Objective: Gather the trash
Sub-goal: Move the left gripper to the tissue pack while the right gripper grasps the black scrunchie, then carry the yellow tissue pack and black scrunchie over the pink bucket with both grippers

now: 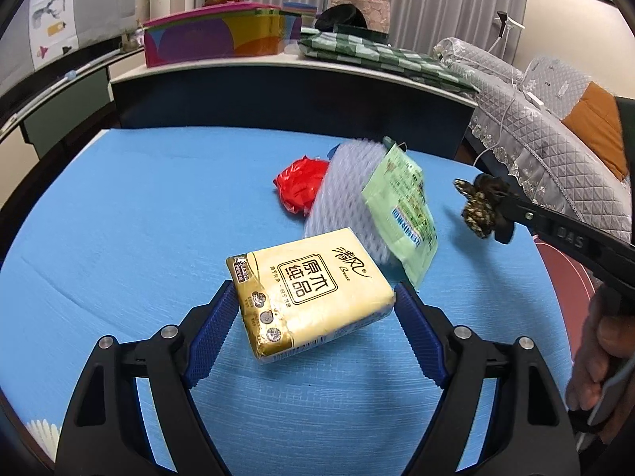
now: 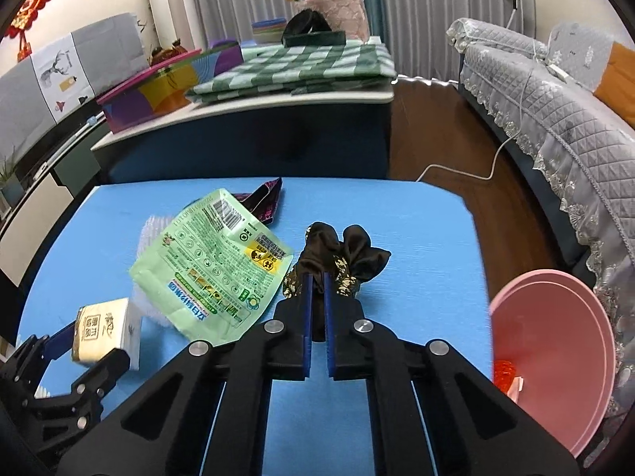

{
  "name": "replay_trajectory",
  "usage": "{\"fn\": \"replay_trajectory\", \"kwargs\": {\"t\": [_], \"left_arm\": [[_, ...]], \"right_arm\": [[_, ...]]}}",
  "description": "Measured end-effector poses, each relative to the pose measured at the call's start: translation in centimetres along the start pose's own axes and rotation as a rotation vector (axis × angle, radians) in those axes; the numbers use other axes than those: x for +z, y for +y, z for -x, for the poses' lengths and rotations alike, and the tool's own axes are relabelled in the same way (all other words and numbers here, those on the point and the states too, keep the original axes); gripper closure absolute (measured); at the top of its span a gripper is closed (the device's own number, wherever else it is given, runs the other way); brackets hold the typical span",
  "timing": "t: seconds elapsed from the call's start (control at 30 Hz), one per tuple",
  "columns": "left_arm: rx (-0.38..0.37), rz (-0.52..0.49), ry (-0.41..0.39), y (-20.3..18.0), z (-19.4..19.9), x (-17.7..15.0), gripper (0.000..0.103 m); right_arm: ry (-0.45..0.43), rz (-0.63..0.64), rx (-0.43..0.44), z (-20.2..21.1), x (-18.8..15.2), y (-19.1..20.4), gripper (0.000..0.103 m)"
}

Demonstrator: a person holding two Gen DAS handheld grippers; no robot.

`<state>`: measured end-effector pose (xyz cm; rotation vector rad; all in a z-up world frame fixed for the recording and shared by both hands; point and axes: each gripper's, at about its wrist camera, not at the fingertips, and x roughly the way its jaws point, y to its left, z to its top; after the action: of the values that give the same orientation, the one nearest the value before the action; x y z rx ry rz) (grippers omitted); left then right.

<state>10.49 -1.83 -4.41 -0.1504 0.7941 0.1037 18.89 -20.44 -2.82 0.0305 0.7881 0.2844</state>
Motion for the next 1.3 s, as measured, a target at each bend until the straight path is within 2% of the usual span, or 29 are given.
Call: {"fn": "replay_trajectory", "kwargs": {"t": [0.5, 1.0, 1.3], "left_arm": [[-0.015, -0.058, -0.100, -2.1, 2.9, -0.2, 0.026], [-0.035, -0.098, -0.119, -5.2, 4.1, -0.9, 0.026], [-0.058, -0.124, -0.124, -7.1, 4.5, -1.0, 0.026]], "right_arm": [[-0.077, 0.014, -0.006, 6.2, -1.4, -1.4, 0.098], [-0.150, -0.035, -0.031, 11.7, -2.3, -5.6, 0.097], [-0.180, -0.041, -0.069, 13.4, -2.7, -7.3, 0.097]]}}
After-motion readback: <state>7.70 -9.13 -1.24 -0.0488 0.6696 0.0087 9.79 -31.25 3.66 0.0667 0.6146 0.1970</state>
